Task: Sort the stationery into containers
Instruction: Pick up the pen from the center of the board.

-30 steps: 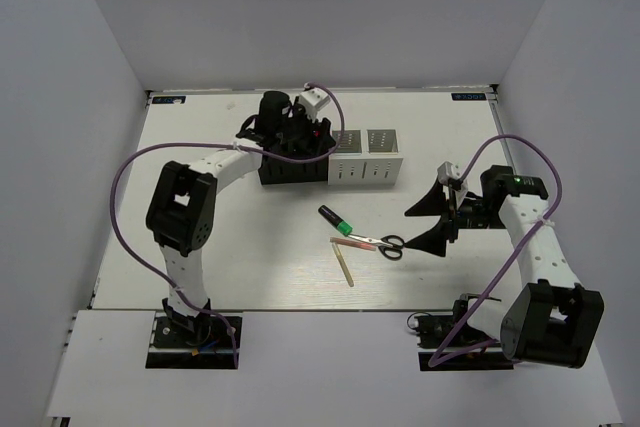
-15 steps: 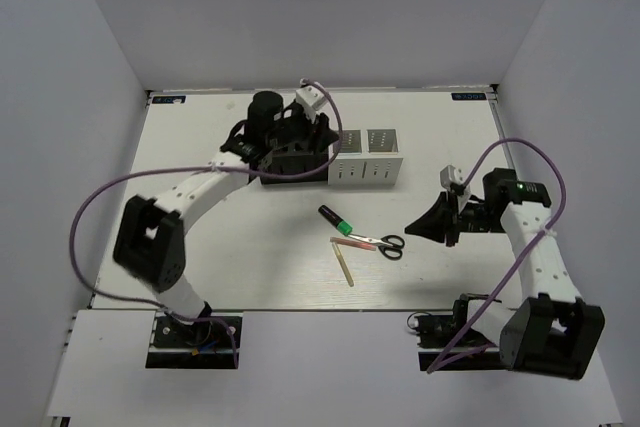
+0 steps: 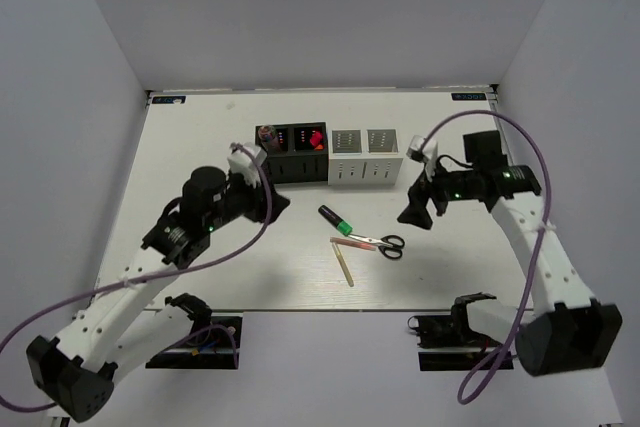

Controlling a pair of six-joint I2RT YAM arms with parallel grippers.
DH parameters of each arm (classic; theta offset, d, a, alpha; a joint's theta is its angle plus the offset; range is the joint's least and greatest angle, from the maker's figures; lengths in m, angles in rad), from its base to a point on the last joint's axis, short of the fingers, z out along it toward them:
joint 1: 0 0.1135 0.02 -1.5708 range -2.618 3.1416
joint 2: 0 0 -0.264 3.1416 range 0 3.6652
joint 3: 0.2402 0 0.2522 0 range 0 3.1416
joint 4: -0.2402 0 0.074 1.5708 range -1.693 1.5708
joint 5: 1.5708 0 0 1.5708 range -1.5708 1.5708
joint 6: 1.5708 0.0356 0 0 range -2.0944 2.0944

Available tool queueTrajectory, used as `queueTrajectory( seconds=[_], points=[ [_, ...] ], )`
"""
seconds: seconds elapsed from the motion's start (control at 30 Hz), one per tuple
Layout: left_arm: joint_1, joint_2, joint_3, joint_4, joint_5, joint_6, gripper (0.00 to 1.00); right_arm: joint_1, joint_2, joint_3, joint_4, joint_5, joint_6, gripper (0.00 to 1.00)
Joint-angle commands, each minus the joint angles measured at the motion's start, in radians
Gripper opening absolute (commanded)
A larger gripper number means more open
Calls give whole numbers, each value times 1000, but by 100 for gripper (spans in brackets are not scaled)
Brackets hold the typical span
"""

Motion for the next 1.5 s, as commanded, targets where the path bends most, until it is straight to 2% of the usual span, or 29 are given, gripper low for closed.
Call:
queueTrajectory(
  seconds=[0.0, 0.03, 0.07, 0.1, 0.13, 0.17, 0.2, 0.23, 0.27, 0.3, 0.33, 0.37, 0.4, 0.43, 0.47, 0.6, 0.7, 0.93, 1.07, 1.33, 1.47],
  points=[
    [7, -129, -108, -269, -137, -35, 65, 74, 125, 59, 41, 56, 85, 90],
    [7, -219, -184, -278, -154, -42, 67, 80, 149, 95, -6, -44, 74, 90],
    [7, -250, -206, -284, -200, -45, 70, 96, 248, 111, -73, -149, 39, 90],
    [6, -278, -223, -287, -209, -47, 72, 103, 280, 132, -135, -225, 15, 90],
    [7, -354, -264, -287, -211, -51, 72, 112, 335, 184, -151, -254, -1, 90],
    [9, -375, -275, -289, -209, -50, 73, 151, 353, 194, -152, -252, 4, 84],
    [9, -394, -297, -303, -238, -48, 73, 168, 376, 195, -120, -226, 17, 60],
    [9, -427, -307, -312, -250, -41, 75, 189, 377, 169, -94, -192, 27, 48],
    [9, -450, -318, -318, -258, -36, 75, 233, 371, 146, -56, -49, 47, 40],
    [9, -471, -323, -344, -283, -29, 75, 287, 337, 85, 83, -7, 65, 26],
    [9, -479, -329, -349, -293, -24, 75, 345, 329, 53, 126, 38, 74, 9],
    [9, -509, -352, -358, -303, -15, 75, 375, 328, -13, 197, 193, 80, 0],
    [9, -520, -364, -361, -332, -15, 75, 436, 349, -24, 240, 243, 99, 0],
    [9, -545, -390, -360, -340, -18, 75, 486, 366, -32, 266, 396, 144, 0],
    [9, -565, -392, -355, -347, -18, 75, 525, 405, -17, 306, 441, 190, 0],
    [12, -606, -396, -352, -401, -18, 76, 623, 510, 40, 343, 610, 246, 34],
    [18, -614, -396, -355, -406, -18, 76, 684, 545, 46, 423, 696, 312, 53],
    [19, -606, -396, -367, -406, -16, 76, 708, 630, 137, 477, 747, 548, 52],
    [19, -609, -398, -364, -407, -15, 76, 715, 633, 140, 536, 825, 600, 50],
    [19, -602, -401, -366, -398, -12, 76, 714, 716, 160, 546, 795, 650, 49],
    [21, -606, -401, -367, -399, -12, 76, 712, 734, 161, 584, 795, 637, 55]
  ],
)
